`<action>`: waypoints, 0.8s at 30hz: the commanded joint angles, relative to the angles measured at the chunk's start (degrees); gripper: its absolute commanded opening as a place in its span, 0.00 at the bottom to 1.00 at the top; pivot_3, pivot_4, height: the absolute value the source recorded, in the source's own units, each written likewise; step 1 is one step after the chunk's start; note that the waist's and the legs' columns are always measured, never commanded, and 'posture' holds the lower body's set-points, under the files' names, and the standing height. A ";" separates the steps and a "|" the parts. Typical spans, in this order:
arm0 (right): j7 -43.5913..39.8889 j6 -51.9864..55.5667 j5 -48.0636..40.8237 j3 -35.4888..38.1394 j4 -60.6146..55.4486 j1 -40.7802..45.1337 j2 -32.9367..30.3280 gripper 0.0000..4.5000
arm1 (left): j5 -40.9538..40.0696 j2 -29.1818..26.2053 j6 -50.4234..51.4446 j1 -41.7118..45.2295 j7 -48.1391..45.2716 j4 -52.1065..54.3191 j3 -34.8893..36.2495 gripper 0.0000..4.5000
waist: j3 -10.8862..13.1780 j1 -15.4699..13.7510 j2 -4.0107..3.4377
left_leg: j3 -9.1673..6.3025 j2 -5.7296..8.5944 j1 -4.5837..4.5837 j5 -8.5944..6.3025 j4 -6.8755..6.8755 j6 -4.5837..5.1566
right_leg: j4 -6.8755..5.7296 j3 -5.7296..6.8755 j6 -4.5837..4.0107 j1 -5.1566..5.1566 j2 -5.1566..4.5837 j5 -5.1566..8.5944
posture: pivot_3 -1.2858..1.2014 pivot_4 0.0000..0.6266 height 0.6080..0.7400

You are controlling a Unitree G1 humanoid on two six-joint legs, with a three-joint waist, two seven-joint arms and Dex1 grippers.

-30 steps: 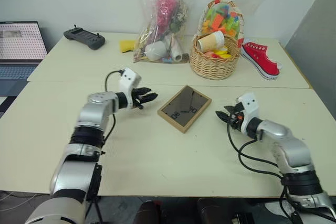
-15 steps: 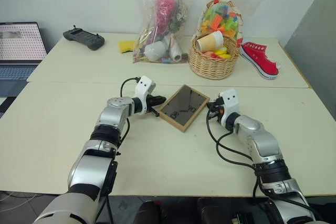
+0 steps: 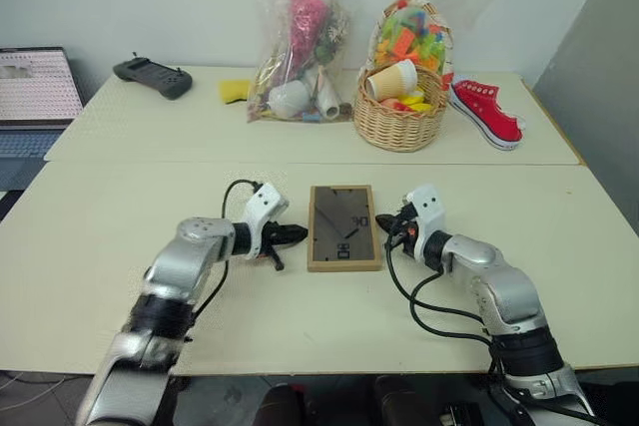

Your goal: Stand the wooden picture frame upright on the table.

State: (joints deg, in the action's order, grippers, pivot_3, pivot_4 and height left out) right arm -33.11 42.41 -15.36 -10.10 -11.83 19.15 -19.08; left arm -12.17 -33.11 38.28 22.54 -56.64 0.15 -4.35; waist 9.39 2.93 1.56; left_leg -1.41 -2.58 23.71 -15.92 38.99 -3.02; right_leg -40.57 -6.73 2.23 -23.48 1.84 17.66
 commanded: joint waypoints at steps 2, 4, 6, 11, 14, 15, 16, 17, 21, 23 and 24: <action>-5.46 2.08 -3.10 -3.27 -5.63 -2.15 -2.45 0.00 | -4.67 -2.03 6.66 -5.32 0.56 12.23 0.77 0.00 | 0.00 0.02 0.00 | -0.07 0.02 0.00 0.00 0.01 0.00 | -0.04 0.06 -0.03 0.02 0.01 0.02 | 0.52 0.24 1.00; -5.36 2.98 -3.35 -2.64 -6.22 -2.85 -3.26 0.00 | -6.08 -4.09 9.01 -8.38 0.41 16.58 1.72 0.00 | 0.00 0.19 0.00 | -0.08 0.02 -0.02 0.00 0.01 0.00 | -0.09 0.07 -0.08 0.04 0.03 0.06 | 0.52 0.24 1.00; -4.23 2.75 -2.06 -2.05 -5.43 -2.79 -4.18 0.00 | -7.28 -5.42 10.33 -10.45 0.93 18.49 3.23 0.00 | 0.00 0.24 0.00 | -0.08 0.02 -0.04 0.00 0.00 0.00 | -0.16 0.07 -0.16 0.04 0.04 0.11 | 0.52 0.24 1.00; -2.91 0.74 -0.53 1.58 -4.94 -3.03 -7.62 0.00 | -10.44 -8.51 10.98 -18.84 1.71 20.48 9.76 0.00 | 0.01 0.25 0.00 | -0.07 0.03 -0.11 0.00 0.00 0.00 | -0.18 0.09 -0.20 0.06 0.05 0.16 | 0.52 0.24 1.00; -2.71 0.63 -1.62 2.97 -5.99 -3.10 -7.85 0.00 | -22.27 -5.56 23.48 -19.56 2.46 22.57 17.43 0.11 | 0.01 0.26 0.00 | -0.09 0.02 -0.15 0.00 -0.02 0.00 | -0.20 0.12 -0.22 0.11 0.04 0.17 | 0.52 0.24 1.00; -2.57 0.63 -1.69 3.18 -5.91 -3.06 -7.64 0.00 | -25.65 -4.22 28.07 -18.91 3.59 22.58 19.68 0.18 | 0.01 0.30 0.00 | -0.09 0.02 -0.16 0.00 -0.02 0.01 | -0.19 0.15 -0.22 0.13 0.05 0.18 | 0.52 0.24 1.00; -2.46 0.42 -1.51 3.14 -5.60 -3.06 -7.41 0.00 | -28.33 -2.97 32.74 -18.04 4.91 22.12 21.60 0.21 | 0.01 0.31 0.00 | -0.09 0.03 -0.16 0.00 -0.01 0.01 | -0.19 0.17 -0.22 0.13 0.06 0.18 | 0.52 0.24 1.00; -2.40 0.29 -1.36 3.09 -5.38 -3.06 -7.26 0.00 | -30.04 -2.18 35.88 -17.40 6.04 21.79 22.84 0.24 | 0.01 0.32 0.00 | -0.09 0.03 -0.16 0.00 -0.01 0.01 | -0.19 0.20 -0.21 0.16 0.08 0.19 | 0.52 0.24 1.00; -1.05 0.24 -0.95 2.06 -5.84 -3.44 -5.28 0.00 | -35.88 3.21 50.26 -13.32 10.89 18.97 29.41 0.45 | 0.00 0.24 0.02 | -0.12 0.09 -0.16 0.00 0.00 0.01 | -0.20 0.27 -0.19 0.22 0.11 0.20 | 0.52 0.24 1.00; -0.77 0.40 -1.08 1.59 -6.51 -3.65 -4.50 0.00 | -37.13 4.58 53.32 -12.93 12.62 19.12 30.14 0.56 | 0.00 0.30 0.02 | -0.19 0.06 -0.16 0.00 0.01 0.01 | -0.19 0.29 -0.19 0.22 0.11 0.20 | 0.52 0.24 1.00; -0.80 0.37 -0.95 1.22 -6.76 -3.71 -4.35 0.00 | -37.87 5.09 53.88 -12.77 13.67 18.79 30.29 0.61 | 0.00 0.29 0.02 | -0.24 0.06 -0.18 0.00 0.00 0.00 | -0.20 0.28 -0.20 0.22 0.11 0.21 | 0.52 0.24 1.00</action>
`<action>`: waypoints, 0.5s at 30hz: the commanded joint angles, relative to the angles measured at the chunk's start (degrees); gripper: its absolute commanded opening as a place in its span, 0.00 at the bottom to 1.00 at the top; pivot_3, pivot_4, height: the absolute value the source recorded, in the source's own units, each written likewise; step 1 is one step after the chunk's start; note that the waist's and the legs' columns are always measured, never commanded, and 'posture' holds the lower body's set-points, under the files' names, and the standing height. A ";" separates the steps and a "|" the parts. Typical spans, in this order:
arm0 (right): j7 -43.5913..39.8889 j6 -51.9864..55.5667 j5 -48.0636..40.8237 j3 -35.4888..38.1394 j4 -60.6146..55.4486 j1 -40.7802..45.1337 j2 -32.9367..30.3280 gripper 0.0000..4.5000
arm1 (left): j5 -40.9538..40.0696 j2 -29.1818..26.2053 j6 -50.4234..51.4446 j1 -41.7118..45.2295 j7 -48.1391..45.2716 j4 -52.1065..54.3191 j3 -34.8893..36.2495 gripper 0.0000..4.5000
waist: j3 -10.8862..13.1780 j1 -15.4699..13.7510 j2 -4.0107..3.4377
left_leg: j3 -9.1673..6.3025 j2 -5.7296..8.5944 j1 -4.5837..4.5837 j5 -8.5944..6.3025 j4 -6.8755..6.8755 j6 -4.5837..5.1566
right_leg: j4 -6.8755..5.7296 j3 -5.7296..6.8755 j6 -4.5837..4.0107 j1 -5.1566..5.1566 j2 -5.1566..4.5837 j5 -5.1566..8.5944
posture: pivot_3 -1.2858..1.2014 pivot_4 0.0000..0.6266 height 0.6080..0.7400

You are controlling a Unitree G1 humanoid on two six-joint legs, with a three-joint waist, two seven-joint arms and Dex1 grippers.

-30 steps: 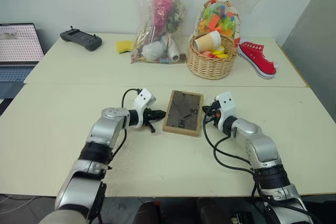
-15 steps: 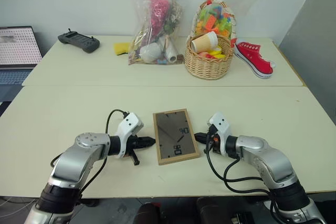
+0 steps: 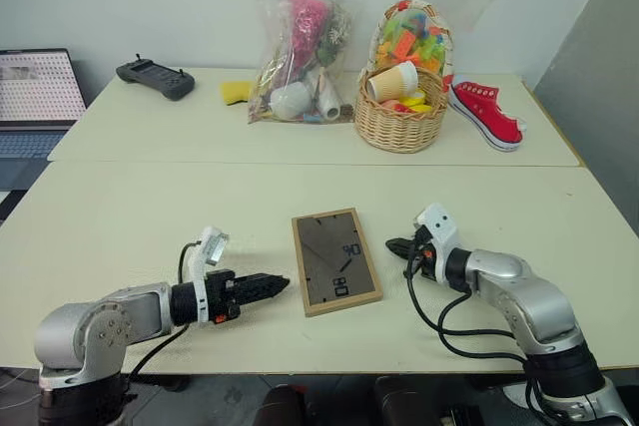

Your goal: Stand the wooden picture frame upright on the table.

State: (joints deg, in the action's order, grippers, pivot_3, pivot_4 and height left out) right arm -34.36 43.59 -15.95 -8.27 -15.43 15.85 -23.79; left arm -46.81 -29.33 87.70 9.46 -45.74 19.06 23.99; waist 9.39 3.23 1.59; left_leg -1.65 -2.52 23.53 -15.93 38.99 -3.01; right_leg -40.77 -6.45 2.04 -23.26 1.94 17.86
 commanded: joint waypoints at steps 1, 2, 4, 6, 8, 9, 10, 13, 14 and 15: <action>0.42 -0.89 -0.25 -0.97 -3.30 -0.50 0.47 0.00 | -3.86 1.91 4.75 0.43 3.83 -0.50 1.93 0.66 | 0.00 -0.02 0.00 | -0.02 -0.01 -0.03 0.00 -0.02 0.00 | 0.00 -0.02 -0.01 0.00 -0.01 0.01 | 0.52 0.24 1.00; 0.48 -0.88 -0.24 -1.38 -3.44 -0.58 0.65 0.00 | -4.71 2.53 4.80 0.41 5.00 -1.13 1.75 0.72 | 0.00 -0.04 0.00 | -0.03 -0.02 -0.03 0.00 -0.02 -0.01 | -0.01 -0.02 -0.02 0.00 -0.02 0.01 | 0.52 0.24 1.00; 0.86 -1.25 0.17 -2.55 -2.88 -0.37 1.36 0.00 | -5.01 4.00 4.80 0.03 7.23 -1.95 0.71 0.79 | 0.00 -0.07 0.00 | -0.04 -0.03 -0.05 0.01 -0.02 -0.02 | -0.03 -0.03 -0.02 0.00 -0.09 0.01 | 0.52 0.24 1.00; 1.47 -1.44 0.42 -3.43 -1.92 0.02 2.48 0.00 | -4.46 4.74 4.80 -0.82 8.92 -2.05 -0.40 0.91 | 0.00 -0.07 0.00 | -0.03 -0.05 -0.10 0.01 -0.02 -0.02 | -0.04 -0.05 -0.02 0.02 -0.10 0.01 | 0.52 0.24 1.00; 1.84 -1.32 0.50 -4.77 -0.76 0.86 4.20 0.00 | -4.79 5.40 4.80 -1.94 9.91 -2.92 -0.79 0.99 | -0.02 -0.05 -0.03 | -0.02 -0.05 -0.15 0.01 -0.05 -0.02 | -0.04 -0.06 -0.03 0.05 -0.10 0.01 | 0.52 0.24 1.00; 1.88 -1.32 0.55 -5.51 -0.20 1.33 5.05 0.00 | -4.85 5.81 4.80 -2.32 10.21 -3.32 -0.98 1.00 | -0.06 -0.04 -0.08 | 0.01 -0.04 -0.19 0.00 -0.06 -0.02 | -0.04 -0.09 -0.03 0.09 -0.10 0.02 | 0.52 0.24 1.00; 1.88 -1.37 0.66 -6.04 0.20 1.66 5.63 0.00 | -5.06 6.27 4.80 -2.48 10.56 -3.77 -0.96 1.00 | -0.09 -0.03 -0.12 | 0.06 -0.02 -0.26 0.00 -0.07 -0.02 | -0.04 -0.13 -0.03 0.12 -0.10 0.02 | 0.52 0.24 1.00; 1.92 -1.55 1.05 -7.12 0.82 2.31 6.83 0.00 | -4.90 9.36 4.76 -2.27 12.45 -5.06 -0.93 1.00 | -0.22 -0.21 -0.26 | 0.15 0.03 -0.42 0.00 -0.10 -0.02 | -0.02 -0.20 -0.03 0.25 -0.08 0.02 | 0.52 0.24 1.00; 2.14 -1.44 1.07 -7.27 1.00 2.55 7.35 0.00 | -4.25 10.05 3.61 -2.40 12.92 -5.04 -2.37 1.00 | -0.26 -0.40 -0.36 | 0.14 0.06 -0.50 0.00 -0.13 -0.02 | 0.02 -0.19 0.00 0.36 -0.08 0.04 | 0.52 0.24 1.00; 2.53 -1.18 1.05 -7.25 1.17 2.76 7.95 0.00 | -4.13 11.15 3.41 -2.22 13.41 -5.08 -3.15 1.00 | -0.28 -0.49 -0.40 | 0.11 0.11 -0.70 -0.01 -0.15 -0.02 | 0.15 -0.17 0.03 0.67 -0.10 0.09 | 0.52 0.24 1.00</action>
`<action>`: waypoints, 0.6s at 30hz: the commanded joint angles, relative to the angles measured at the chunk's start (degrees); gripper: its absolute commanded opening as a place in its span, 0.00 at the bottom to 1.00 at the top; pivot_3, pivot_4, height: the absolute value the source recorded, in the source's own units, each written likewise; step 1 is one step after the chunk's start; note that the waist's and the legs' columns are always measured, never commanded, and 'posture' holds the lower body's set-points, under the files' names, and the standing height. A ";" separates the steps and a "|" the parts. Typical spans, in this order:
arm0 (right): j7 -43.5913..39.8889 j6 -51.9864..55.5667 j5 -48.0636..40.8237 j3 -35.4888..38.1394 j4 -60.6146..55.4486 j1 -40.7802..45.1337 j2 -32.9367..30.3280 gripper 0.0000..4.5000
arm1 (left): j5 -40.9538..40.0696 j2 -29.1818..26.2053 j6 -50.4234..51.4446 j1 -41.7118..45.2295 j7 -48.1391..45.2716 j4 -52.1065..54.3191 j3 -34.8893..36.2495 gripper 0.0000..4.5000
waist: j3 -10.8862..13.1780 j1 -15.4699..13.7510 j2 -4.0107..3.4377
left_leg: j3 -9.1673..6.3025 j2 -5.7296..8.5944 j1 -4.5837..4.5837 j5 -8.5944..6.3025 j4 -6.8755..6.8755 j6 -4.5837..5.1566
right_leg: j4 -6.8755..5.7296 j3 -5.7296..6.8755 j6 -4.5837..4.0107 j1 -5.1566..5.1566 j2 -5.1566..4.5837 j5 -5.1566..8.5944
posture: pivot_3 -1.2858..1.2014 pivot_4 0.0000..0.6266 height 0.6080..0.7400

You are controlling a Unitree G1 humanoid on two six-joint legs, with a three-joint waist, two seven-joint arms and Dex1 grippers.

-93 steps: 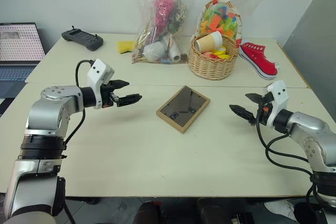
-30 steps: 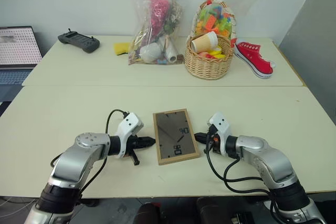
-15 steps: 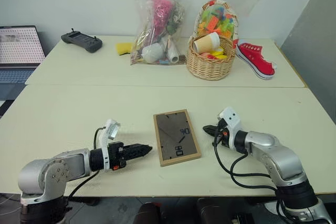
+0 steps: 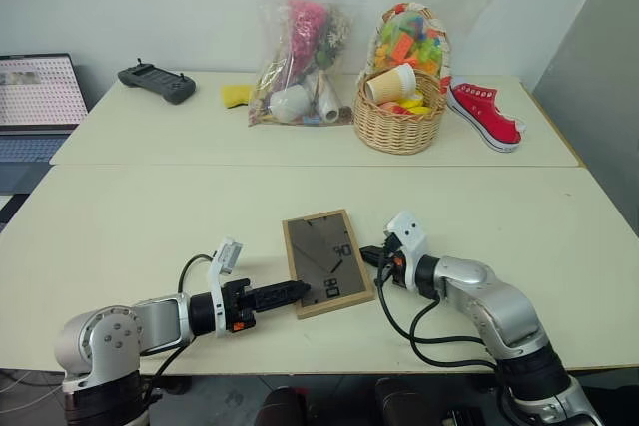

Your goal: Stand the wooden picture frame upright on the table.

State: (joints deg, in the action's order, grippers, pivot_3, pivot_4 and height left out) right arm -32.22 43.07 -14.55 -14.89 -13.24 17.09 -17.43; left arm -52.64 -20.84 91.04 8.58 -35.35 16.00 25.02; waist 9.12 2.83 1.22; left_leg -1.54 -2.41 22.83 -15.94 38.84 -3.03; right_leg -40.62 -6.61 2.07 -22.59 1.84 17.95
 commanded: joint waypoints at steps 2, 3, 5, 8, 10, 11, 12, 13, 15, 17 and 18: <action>0.77 0.33 -0.83 -0.26 -1.15 1.45 2.46 0.00 | 1.46 3.73 -0.29 -1.32 3.52 -1.41 -5.26 1.00 | -0.06 -0.34 -0.07 | -0.03 0.02 -0.19 -0.01 -0.02 0.00 | 0.29 0.14 0.01 0.39 -0.01 0.01 | 0.52 0.24 1.00; 0.79 0.50 -0.87 -0.25 -1.29 1.25 2.58 0.00 | 1.08 4.25 -0.38 -1.30 3.63 -1.09 -5.24 1.00 | -0.07 -0.46 -0.08 | -0.03 0.03 -0.21 -0.01 -0.03 0.00 | 0.32 0.15 0.01 0.43 -0.01 0.01 | 0.52 0.24 1.00; 0.42 0.43 -0.76 -0.45 -1.58 0.58 2.22 0.00 | 0.44 4.68 -0.83 -1.58 3.54 -0.53 -5.59 1.00 | -0.10 -0.77 -0.14 | -0.06 0.06 -0.20 -0.01 -0.02 -0.01 | 0.36 0.18 0.01 0.49 -0.03 0.01 | 0.52 0.24 1.00; 0.66 0.34 -0.55 -0.09 -1.41 0.05 1.99 0.00 | -0.41 4.72 -1.34 -1.95 3.23 0.02 -6.04 0.96 | -0.11 -0.93 -0.14 | -0.08 0.07 -0.18 -0.02 -0.03 -0.01 | 0.49 0.20 0.02 0.52 -0.06 0.00 | 0.52 0.24 1.00; 0.95 0.23 -0.43 0.47 -1.23 -0.01 1.76 0.00 | -1.19 4.82 -1.04 -1.75 3.35 0.26 -5.17 0.91 | -0.10 -0.93 -0.14 | -0.10 0.06 -0.16 -0.02 -0.04 -0.02 | 0.53 0.20 0.02 0.52 -0.07 0.00 | 0.52 0.24 1.00; 0.99 0.18 -0.45 0.73 -1.19 0.02 1.66 0.00 | -1.73 4.66 -0.91 -1.61 3.17 0.40 -4.76 0.87 | -0.10 -0.90 -0.14 | -0.11 0.06 -0.16 -0.02 -0.05 -0.02 | 0.54 0.19 0.02 0.52 -0.07 0.00 | 0.52 0.24 1.00; 1.00 0.16 -0.60 1.10 -1.20 0.02 1.61 0.00 | -2.11 4.36 -1.02 -1.58 3.03 0.56 -4.58 0.81 | -0.10 -0.88 -0.14 | -0.12 0.06 -0.16 -0.03 -0.07 -0.02 | 0.56 0.19 0.02 0.52 -0.07 0.00 | 0.52 0.24 1.00; 1.03 0.17 -0.76 1.50 -1.19 0.00 1.57 0.00 | -2.39 4.05 -1.25 -1.62 2.97 0.62 -4.52 0.75 | -0.10 -0.85 -0.14 | -0.14 0.05 -0.13 -0.03 -0.07 -0.03 | 0.57 0.20 0.02 0.50 -0.07 0.00 | 0.52 0.24 1.00; 1.33 0.32 -0.97 2.02 -1.04 -0.07 1.79 0.00 | -2.33 3.12 -2.25 -1.81 2.76 0.63 -5.02 0.65 | -0.09 -0.81 -0.13 | -0.17 0.04 -0.10 -0.03 -0.09 -0.03 | 0.58 0.20 0.02 0.46 -0.07 0.00 | 0.52 0.24 1.00; 1.63 0.31 -0.87 2.29 -1.12 0.06 1.83 0.00 | -1.85 2.39 -3.28 -1.67 2.99 0.30 -5.55 0.54 | -0.09 -0.74 -0.13 | -0.23 0.03 -0.06 -0.03 -0.10 -0.03 | 0.59 0.20 0.02 0.41 -0.06 0.00 | 0.52 0.24 1.00; 1.71 0.64 -1.09 2.69 -1.51 0.23 1.78 0.00 | -1.77 2.17 -3.68 -1.28 3.18 -0.03 -5.54 0.50 | -0.08 -0.68 -0.14 | -0.25 0.03 -0.06 -0.03 -0.10 -0.03 | 0.59 0.21 0.02 0.41 -0.05 0.00 | 0.52 0.24 1.00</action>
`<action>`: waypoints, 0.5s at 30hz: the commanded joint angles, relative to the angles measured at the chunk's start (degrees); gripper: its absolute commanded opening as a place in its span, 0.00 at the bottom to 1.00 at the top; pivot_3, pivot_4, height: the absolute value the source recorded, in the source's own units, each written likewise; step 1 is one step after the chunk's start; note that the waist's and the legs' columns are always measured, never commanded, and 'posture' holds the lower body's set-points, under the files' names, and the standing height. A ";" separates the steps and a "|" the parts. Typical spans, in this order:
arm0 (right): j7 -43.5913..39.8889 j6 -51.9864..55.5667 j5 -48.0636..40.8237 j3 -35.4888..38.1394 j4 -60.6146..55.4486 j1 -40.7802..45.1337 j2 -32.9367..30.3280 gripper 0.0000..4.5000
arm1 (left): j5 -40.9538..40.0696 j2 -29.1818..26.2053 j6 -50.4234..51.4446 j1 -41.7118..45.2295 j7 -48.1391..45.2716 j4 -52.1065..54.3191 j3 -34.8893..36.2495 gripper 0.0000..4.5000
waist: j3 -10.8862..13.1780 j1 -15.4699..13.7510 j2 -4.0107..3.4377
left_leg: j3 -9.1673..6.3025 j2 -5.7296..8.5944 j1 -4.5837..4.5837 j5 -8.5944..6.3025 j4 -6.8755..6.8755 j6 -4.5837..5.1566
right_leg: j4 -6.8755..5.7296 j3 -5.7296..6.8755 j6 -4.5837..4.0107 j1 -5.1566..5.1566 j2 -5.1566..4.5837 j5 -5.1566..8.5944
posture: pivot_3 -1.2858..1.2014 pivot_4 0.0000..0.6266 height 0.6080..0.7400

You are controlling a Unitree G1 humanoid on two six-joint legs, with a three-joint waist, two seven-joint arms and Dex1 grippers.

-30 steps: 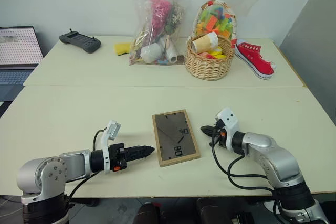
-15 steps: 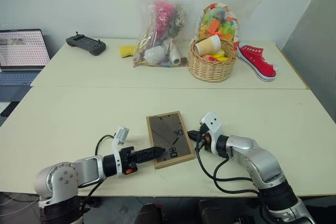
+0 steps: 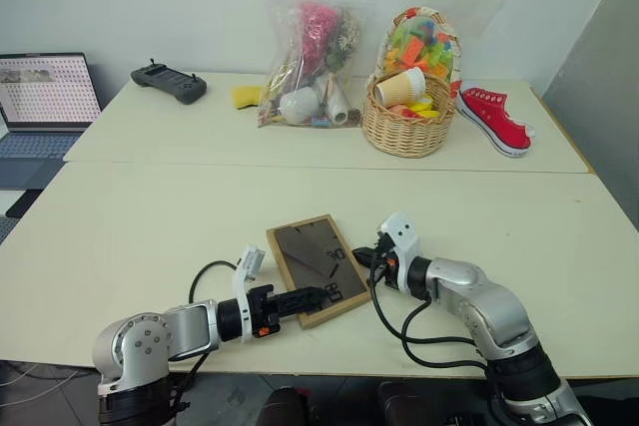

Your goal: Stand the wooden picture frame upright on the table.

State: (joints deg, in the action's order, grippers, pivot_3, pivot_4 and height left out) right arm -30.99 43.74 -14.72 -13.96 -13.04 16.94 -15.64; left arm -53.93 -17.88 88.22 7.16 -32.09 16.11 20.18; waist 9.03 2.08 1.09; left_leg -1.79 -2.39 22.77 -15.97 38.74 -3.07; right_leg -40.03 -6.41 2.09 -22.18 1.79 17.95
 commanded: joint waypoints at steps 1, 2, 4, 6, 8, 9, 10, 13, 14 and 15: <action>0.52 0.23 -1.10 2.06 -2.01 0.49 -0.03 0.00 | -0.53 -0.94 -1.14 0.41 0.06 -0.40 -0.68 0.45 | 0.01 0.06 0.00 | 0.00 0.00 0.01 0.00 0.00 0.00 | 0.00 0.00 0.00 -0.01 0.00 0.00 | 0.52 0.24 1.00; 0.48 0.50 -1.26 2.26 -2.27 0.68 -0.05 0.00 | -0.55 -1.20 -1.52 0.71 0.07 -0.61 -0.67 0.41 | 0.01 0.04 0.00 | -0.01 0.00 0.01 0.00 0.00 0.00 | 0.00 0.01 0.00 -0.01 0.00 0.00 | 0.52 0.24 1.00; -0.60 -0.53 -1.47 5.19 -2.80 2.20 -2.35 0.00 | -1.12 -1.27 -2.04 3.68 0.81 -1.50 0.63 0.35 | 0.05 -0.07 0.01 | -0.03 0.01 0.02 0.00 0.00 0.00 | 0.03 0.04 0.00 0.00 0.00 0.00 | 0.52 0.24 1.00; -1.15 -0.13 -2.95 8.61 -2.72 4.34 -3.87 0.00 | -0.85 -2.79 -2.67 6.53 0.84 -2.24 0.20 0.30 | 0.10 -0.16 0.03 | -0.03 0.05 0.09 0.00 0.03 -0.01 | 0.04 0.16 0.01 0.00 0.00 -0.01 | 0.52 0.24 1.00; -1.82 0.89 -5.10 10.75 -2.74 6.07 -4.53 0.00 | -0.72 -4.95 -3.17 8.41 -0.03 -2.53 -1.03 0.29 | 0.12 -0.06 0.04 | -0.02 0.14 0.09 0.00 0.03 0.00 | 0.05 0.16 0.01 0.00 0.00 -0.02 | 0.52 0.24 1.00; -2.10 1.30 -5.99 11.35 -2.70 6.87 -4.62 0.00 | -0.82 -6.13 -3.44 9.18 -0.75 -2.80 -1.54 0.29 | 0.12 0.01 0.04 | -0.03 0.34 0.09 0.00 0.02 0.00 | 0.05 0.19 0.01 0.00 0.02 -0.02 | 0.52 0.24 1.00; -2.86 2.26 -7.82 12.74 -2.86 8.28 -4.79 0.04 | -1.30 -7.76 -3.33 10.83 -1.76 -3.17 -1.84 0.29 | 0.13 0.21 0.03 | -0.10 0.39 0.09 0.00 -0.01 0.00 | 0.04 0.25 0.00 -0.01 0.02 -0.01 | 0.52 0.24 1.00; -7.75 5.83 -14.82 16.04 -3.18 12.95 -6.16 0.15 | -0.86 -14.27 -5.92 16.54 -7.09 -5.60 -4.58 0.29 | 0.26 0.66 0.02 | -0.50 0.38 0.21 0.00 -0.08 0.00 | 0.05 0.47 -0.06 -0.08 0.02 0.02 | 0.52 0.24 1.00; -9.05 6.45 -16.45 16.46 -2.95 14.16 -6.49 0.20 | -0.28 -16.35 -7.30 18.05 -9.20 -6.51 -5.94 0.29 | 0.46 0.75 0.04 | -0.54 0.38 0.21 0.00 -0.11 0.00 | 0.05 0.50 -0.11 -0.07 0.01 0.05 | 0.52 0.24 1.00; -9.75 6.99 -17.76 16.75 -2.55 15.15 -6.60 0.23 | 0.40 -18.03 -8.67 19.24 -10.95 -7.49 -7.31 0.29 | 0.58 0.84 0.02 | -0.62 0.40 0.25 0.01 -0.10 -0.01 | 0.04 0.62 -0.15 -0.09 0.01 0.06 | 0.52 0.24 1.00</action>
State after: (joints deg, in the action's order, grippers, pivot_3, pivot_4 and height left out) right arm -38.07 49.76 -28.33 0.56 -13.46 29.69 -21.81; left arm -53.69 -33.73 83.31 23.87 -38.14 8.74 14.19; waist 9.61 2.93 1.11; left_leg -2.51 -1.95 23.02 -15.96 38.61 -3.07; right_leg -40.00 -5.75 1.93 -22.26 1.80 18.01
